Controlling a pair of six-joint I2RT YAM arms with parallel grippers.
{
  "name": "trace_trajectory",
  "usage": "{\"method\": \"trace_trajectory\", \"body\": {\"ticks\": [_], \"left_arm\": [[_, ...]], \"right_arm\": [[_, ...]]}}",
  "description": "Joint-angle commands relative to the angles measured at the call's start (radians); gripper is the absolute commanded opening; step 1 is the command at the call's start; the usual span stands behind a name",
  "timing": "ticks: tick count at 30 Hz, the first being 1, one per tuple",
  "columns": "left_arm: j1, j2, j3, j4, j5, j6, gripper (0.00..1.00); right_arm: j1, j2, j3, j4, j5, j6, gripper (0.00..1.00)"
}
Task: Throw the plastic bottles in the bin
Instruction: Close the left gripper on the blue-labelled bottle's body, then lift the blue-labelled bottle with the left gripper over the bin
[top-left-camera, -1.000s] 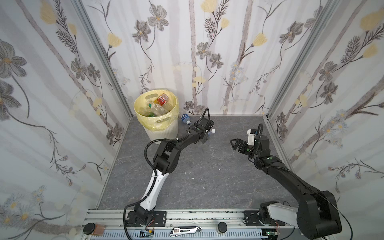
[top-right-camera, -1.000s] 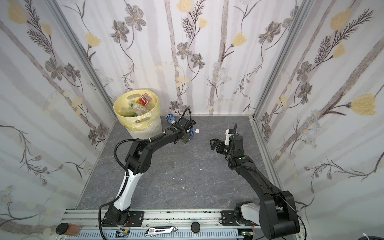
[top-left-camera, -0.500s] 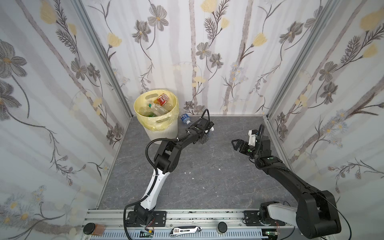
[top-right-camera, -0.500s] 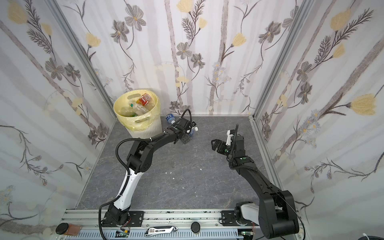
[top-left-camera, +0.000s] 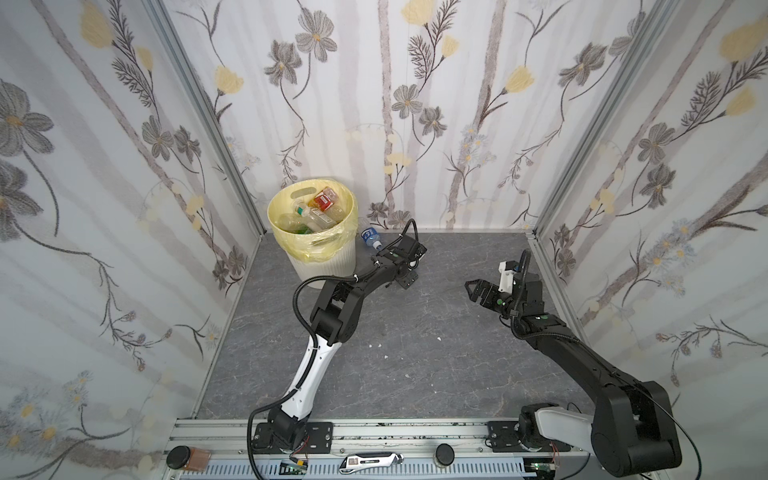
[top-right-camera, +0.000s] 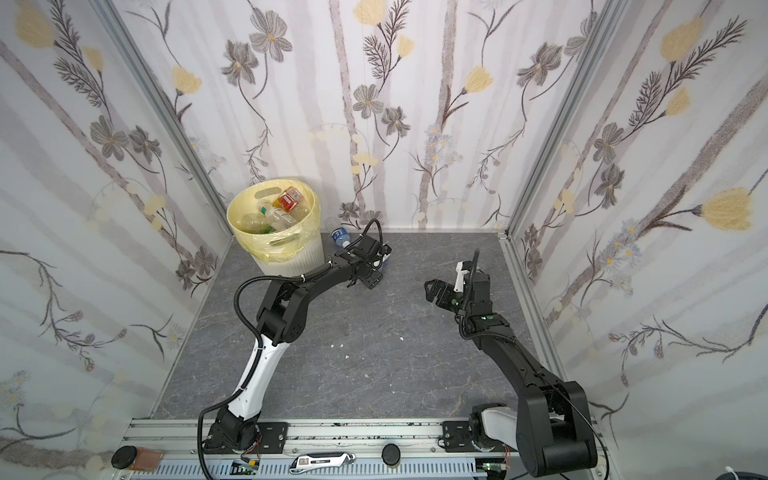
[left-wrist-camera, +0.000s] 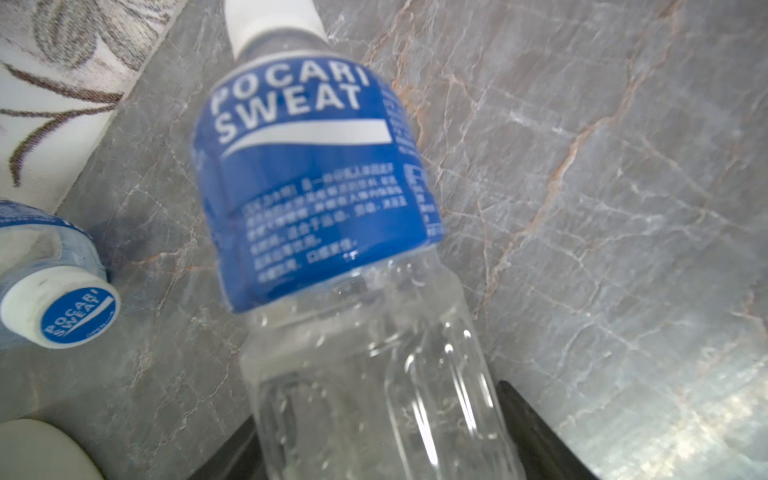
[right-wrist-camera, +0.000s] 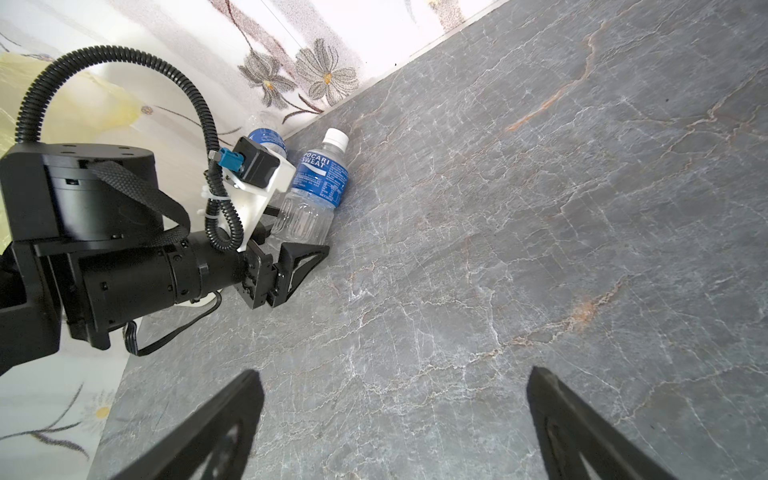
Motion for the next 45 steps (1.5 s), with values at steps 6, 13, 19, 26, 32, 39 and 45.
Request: {"method": "trace_trajectory", "body": {"ticks": [6, 13, 19, 26, 32, 39, 45], "left_arm": [[0.000, 0.017, 0.021, -0.039, 0.015, -0.050, 0.66], [0.001, -0.018, 0.016, -0.047, 0.072, -0.114, 0.59], [0.000, -0.068, 0.006, -0.051, 0.151, -0.194, 0.57], [0.002, -0.154, 0.040, -0.089, 0.256, -0.491, 0.52], [0.003, -0.275, -0.011, -0.107, 0.306, -0.663, 0.53], [0.023, -0.433, -0.037, -0.144, 0.333, -0.839, 0.51], [0.048, -0.569, -0.030, -0.145, 0.332, -0.986, 0.52]], "right_arm": [[-0.011, -0.007, -0.010, 0.049, -0.028, -0.008, 1.00], [-0.012, 0.005, -0.008, 0.067, -0.044, -0.002, 1.00], [-0.012, 0.005, -0.001, 0.076, -0.067, 0.005, 1.00], [-0.011, -0.030, 0.003, 0.065, -0.075, 0.011, 1.00], [0.008, -0.070, 0.041, 0.050, -0.099, 0.009, 1.00], [0.113, -0.115, 0.160, 0.003, -0.038, -0.058, 1.00], [0.235, -0.110, 0.256, 0.014, 0.005, -0.080, 1.00]]}}
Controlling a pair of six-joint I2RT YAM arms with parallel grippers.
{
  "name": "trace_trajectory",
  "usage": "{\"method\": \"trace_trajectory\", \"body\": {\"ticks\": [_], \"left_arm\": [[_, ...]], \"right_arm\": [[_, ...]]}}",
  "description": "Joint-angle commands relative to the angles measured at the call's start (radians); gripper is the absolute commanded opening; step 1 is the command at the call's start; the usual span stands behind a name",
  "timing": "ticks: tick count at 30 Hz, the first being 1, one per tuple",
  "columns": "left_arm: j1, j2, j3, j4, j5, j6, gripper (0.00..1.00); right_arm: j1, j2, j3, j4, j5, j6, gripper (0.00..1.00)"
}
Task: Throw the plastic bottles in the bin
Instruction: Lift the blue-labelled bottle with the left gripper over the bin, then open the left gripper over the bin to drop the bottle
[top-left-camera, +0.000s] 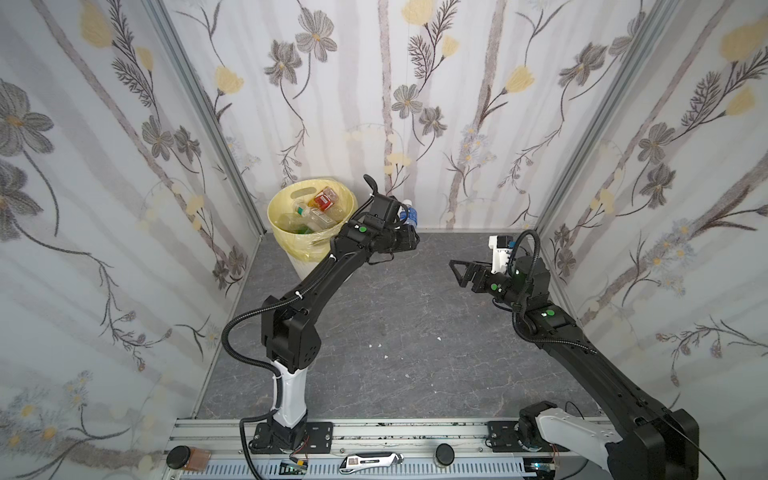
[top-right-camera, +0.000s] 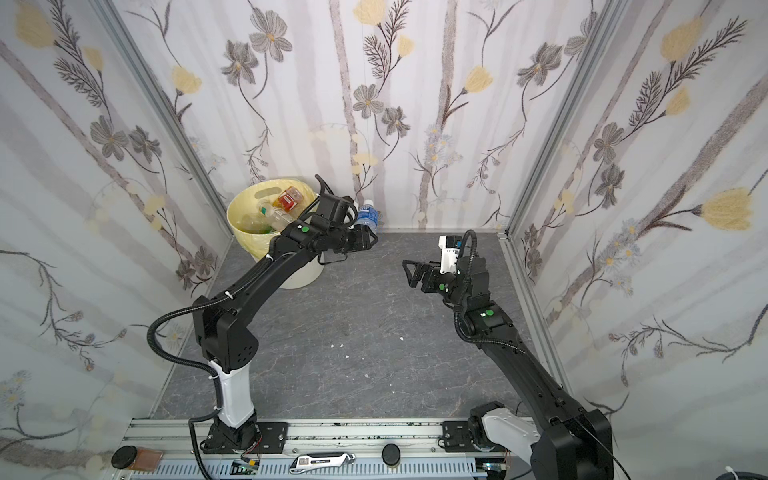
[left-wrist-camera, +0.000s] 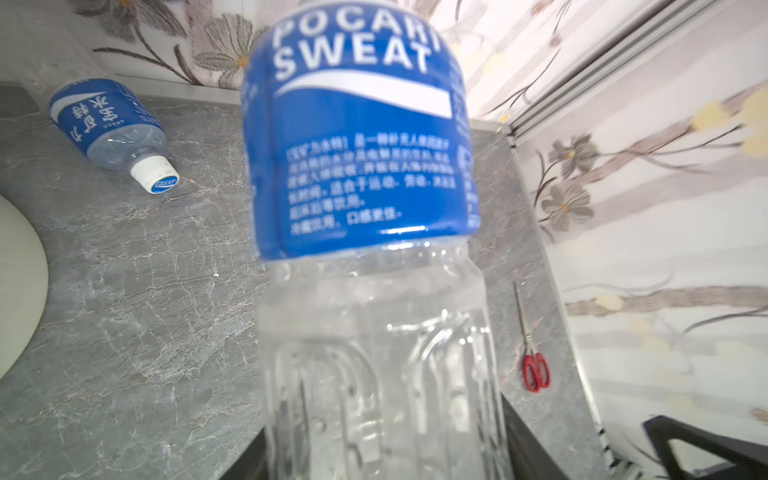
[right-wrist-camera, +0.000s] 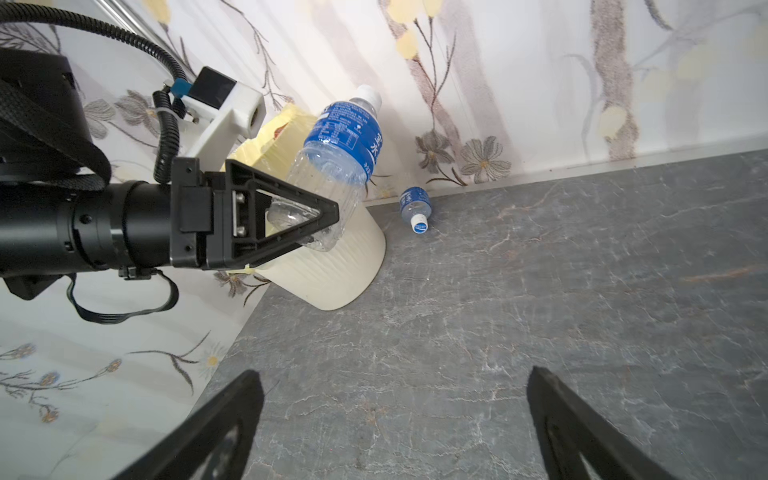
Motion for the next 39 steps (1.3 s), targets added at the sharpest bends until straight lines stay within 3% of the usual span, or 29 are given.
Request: {"method": "trace_trajectory", "body": {"ticks": [1, 6, 13, 20, 26, 29, 31, 34, 36, 39], "left_arm": [[0.018, -0.062, 0.009, -0.002, -0.003, -0.138, 0.52], [0.097, -0.152, 0.023, 0.005, -0.016, -0.291, 0.53], [0.185, -0.230, 0.152, 0.022, -0.128, -0.390, 0.53], [0.207, -0.242, 0.373, 0.075, -0.242, -0.369, 0.53], [0.214, -0.241, 0.478, 0.167, -0.270, -0.331, 0.53], [0.233, -0.249, 0.439, 0.181, -0.289, -0.331, 0.54], [0.270, -0.263, 0.333, 0.186, -0.274, -0.377, 0.56], [0.361, -0.282, 0.102, 0.206, -0.228, -0.458, 0.66], [0.440, -0.271, -0.031, 0.235, -0.102, -0.535, 0.75], [0.456, -0.246, -0.021, 0.256, -0.032, -0.519, 0.95]], "right_arm": [[0.049, 0.011, 0.054, 0.020, 0.049, -0.033, 1.00], [0.134, 0.058, 0.147, 0.010, 0.095, -0.042, 1.00], [0.194, 0.107, 0.191, 0.033, 0.116, -0.010, 1.00], [0.217, 0.121, 0.186, 0.038, 0.121, 0.002, 1.00], [0.218, 0.131, 0.185, 0.034, 0.131, 0.002, 1.00], [0.218, 0.142, 0.185, 0.035, 0.131, 0.005, 1.00], [0.217, 0.149, 0.184, 0.037, 0.127, 0.009, 1.00], [0.219, 0.157, 0.180, 0.042, 0.123, 0.018, 1.00], [0.221, 0.155, 0.176, 0.044, 0.120, 0.022, 1.00], [0.223, 0.148, 0.168, 0.039, 0.123, 0.022, 1.00]]}}
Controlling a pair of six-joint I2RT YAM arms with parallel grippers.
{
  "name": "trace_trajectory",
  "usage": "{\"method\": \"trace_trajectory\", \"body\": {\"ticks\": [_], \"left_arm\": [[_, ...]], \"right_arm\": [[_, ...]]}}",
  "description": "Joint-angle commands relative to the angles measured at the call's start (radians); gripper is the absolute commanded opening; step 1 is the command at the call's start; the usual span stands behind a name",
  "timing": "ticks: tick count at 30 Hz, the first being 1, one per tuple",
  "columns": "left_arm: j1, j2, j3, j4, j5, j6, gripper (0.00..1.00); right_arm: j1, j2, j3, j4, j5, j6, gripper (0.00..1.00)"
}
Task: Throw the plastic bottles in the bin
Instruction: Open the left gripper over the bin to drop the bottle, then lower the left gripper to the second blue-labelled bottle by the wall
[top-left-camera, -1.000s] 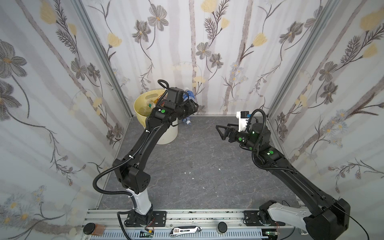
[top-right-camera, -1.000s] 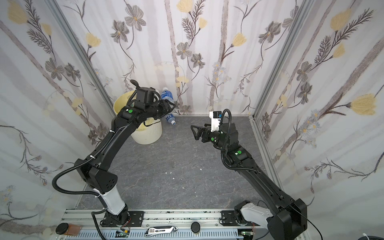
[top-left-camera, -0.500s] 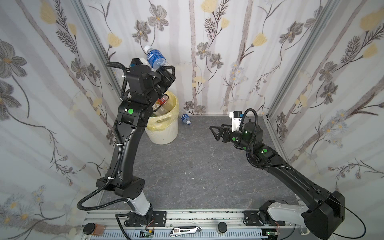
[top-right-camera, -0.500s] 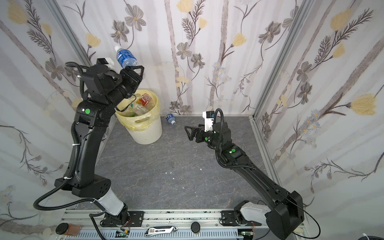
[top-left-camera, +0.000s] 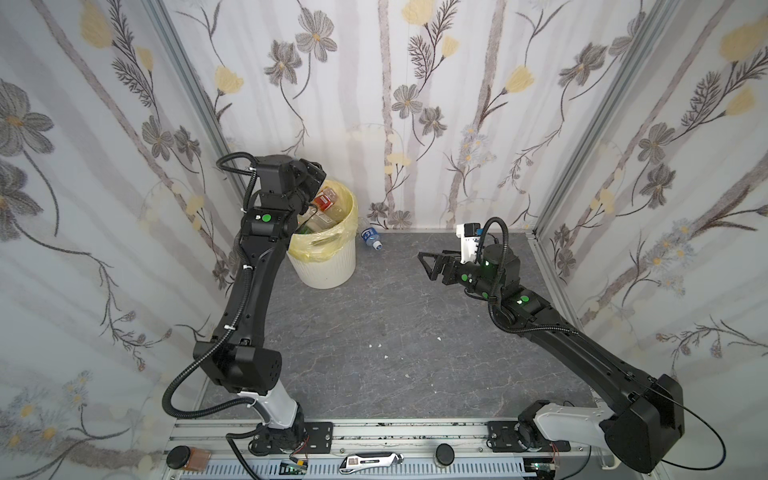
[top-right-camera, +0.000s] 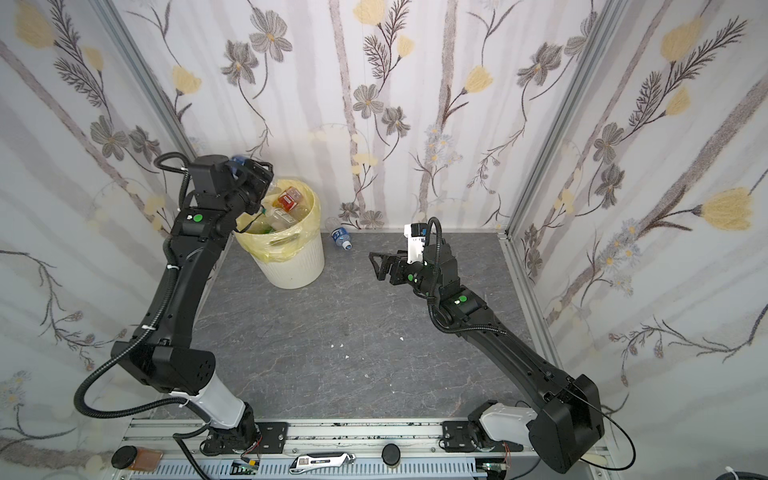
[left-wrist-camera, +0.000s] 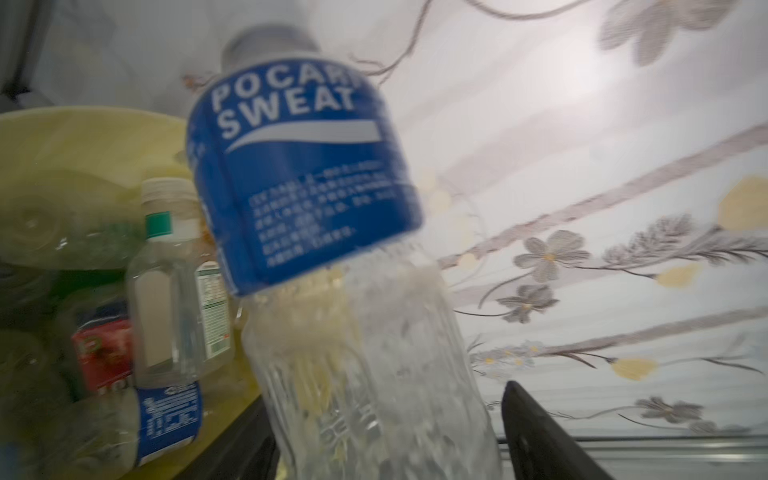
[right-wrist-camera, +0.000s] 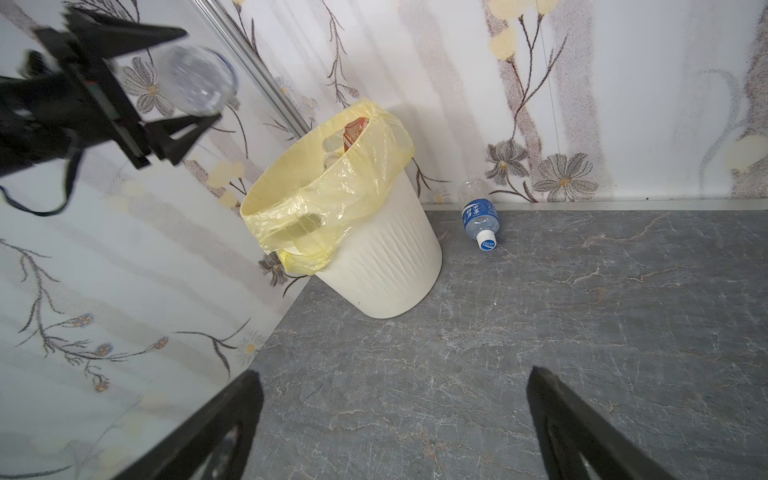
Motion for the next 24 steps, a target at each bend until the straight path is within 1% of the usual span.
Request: {"method": "trace_trajectory", "body": {"ticks": [1, 5, 8, 15, 17, 20, 24], "left_arm": [[0.006, -0.010, 0.021, 0.089, 0.122, -0.038, 1.00], [0.004, -0.015, 0.059, 0.089, 0.135, -0.026, 1.00], [-0.001, -0.024, 0.054, 0.089, 0.155, -0.028, 1.00], [-0.040, -0.059, 0.040, 0.095, 0.144, -0.005, 1.00], [-0.065, -0.057, 0.050, 0.097, 0.146, 0.014, 1.00], [-0.131, -0.038, 0.069, 0.099, 0.144, 0.061, 1.00], [-0.247, 0.012, 0.087, 0.100, 0.123, 0.154, 1.00]], "right_arm": [[0.003, -0.005, -0.008, 0.032, -0.002, 0.013, 1.00], [0.003, -0.007, -0.018, 0.038, 0.000, 0.019, 1.00], [0.005, -0.006, -0.024, 0.044, -0.005, 0.027, 1.00], [0.007, -0.010, -0.029, 0.037, 0.000, 0.026, 1.00], [0.006, -0.013, -0.032, 0.033, 0.003, 0.025, 1.00], [0.005, -0.025, -0.036, 0.021, 0.020, 0.016, 1.00], [0.001, -0.057, -0.057, 0.003, 0.050, -0.007, 1.00]]}}
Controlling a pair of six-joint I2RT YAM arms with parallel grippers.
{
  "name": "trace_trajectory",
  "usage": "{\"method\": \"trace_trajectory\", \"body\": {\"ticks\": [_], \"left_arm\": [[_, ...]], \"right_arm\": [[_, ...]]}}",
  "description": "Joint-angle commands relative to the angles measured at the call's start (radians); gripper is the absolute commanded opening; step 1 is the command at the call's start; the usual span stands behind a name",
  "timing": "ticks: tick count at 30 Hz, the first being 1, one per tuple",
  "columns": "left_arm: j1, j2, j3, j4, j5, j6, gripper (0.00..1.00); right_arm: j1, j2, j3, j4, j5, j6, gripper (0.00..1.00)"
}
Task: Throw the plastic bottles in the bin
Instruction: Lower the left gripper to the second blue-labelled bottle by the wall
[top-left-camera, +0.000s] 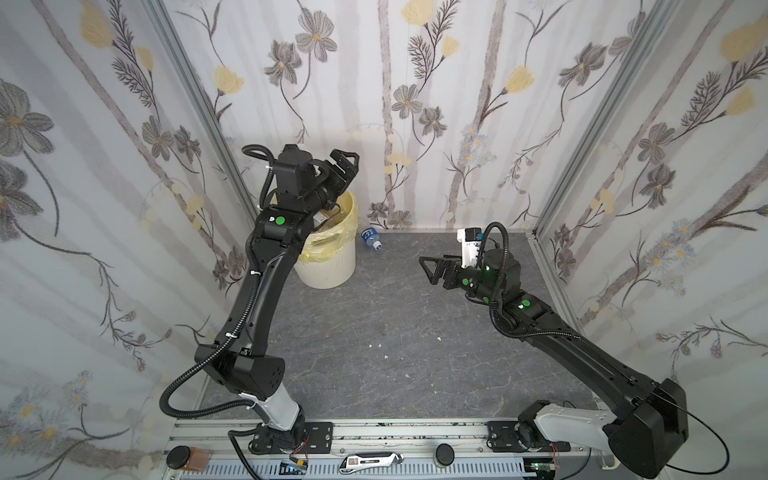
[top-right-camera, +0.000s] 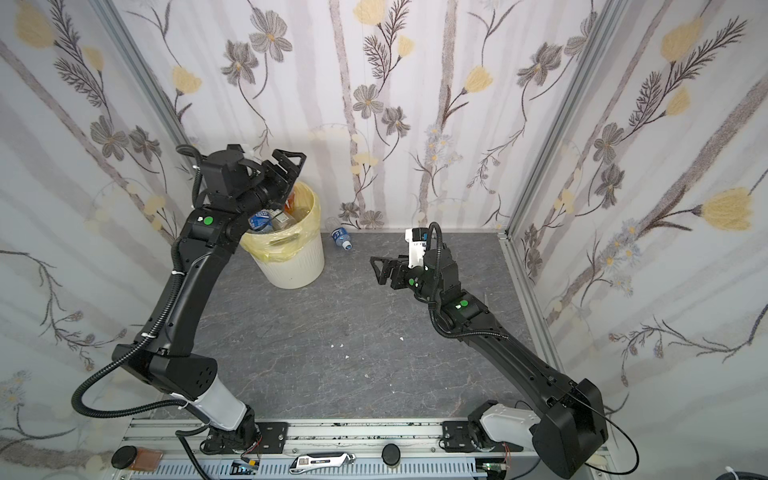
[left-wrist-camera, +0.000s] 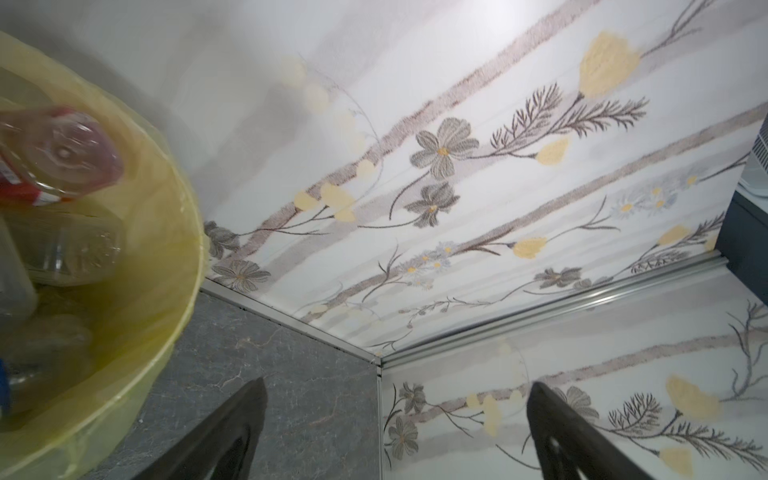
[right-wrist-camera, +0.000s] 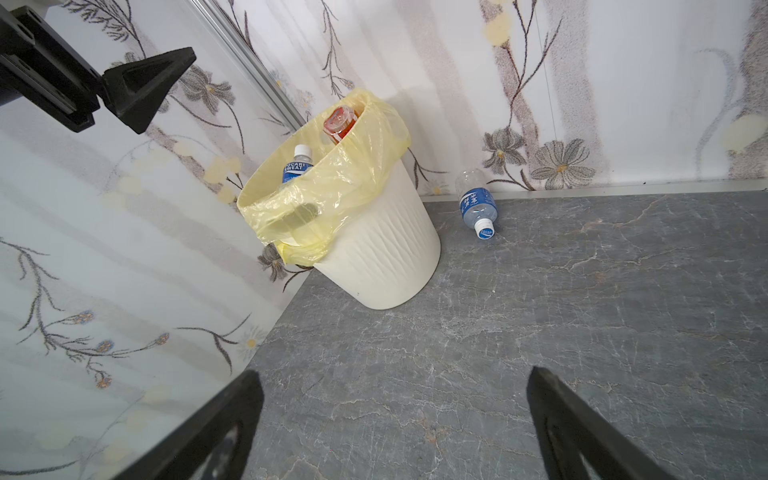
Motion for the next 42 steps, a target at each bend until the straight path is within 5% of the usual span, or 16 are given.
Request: {"method": "trace_trajectory", "body": {"ticks": [1, 10, 18, 26, 42], "left_arm": [[-0.072, 0.042, 0.013, 0.027, -0.019, 0.105, 1.00], [-0.248, 0.227, 0.013, 0.024, -0.151, 0.268, 1.00], [-0.311, 0.427, 0.022, 0.023, -0.411, 0.286, 1.00], [-0.309, 0.622, 0.077, 0.015, -0.655, 0.345, 1.00], [-0.239, 0.805, 0.141, 0.011, -0.715, 0.264, 0.98]], "right_arm": [[-0.004, -0.030, -0.026, 0.008, 0.043, -0.023, 1.00], [-0.090, -0.207, -0.213, -0.001, 0.070, 0.003, 1.00], [-0.154, -0.298, -0.347, -0.014, 0.072, -0.036, 1.00], [-0.159, -0.223, -0.346, 0.048, 0.027, -0.075, 1.00], [-0.212, 0.103, -0.223, 0.219, -0.094, -0.007, 1.00]]}}
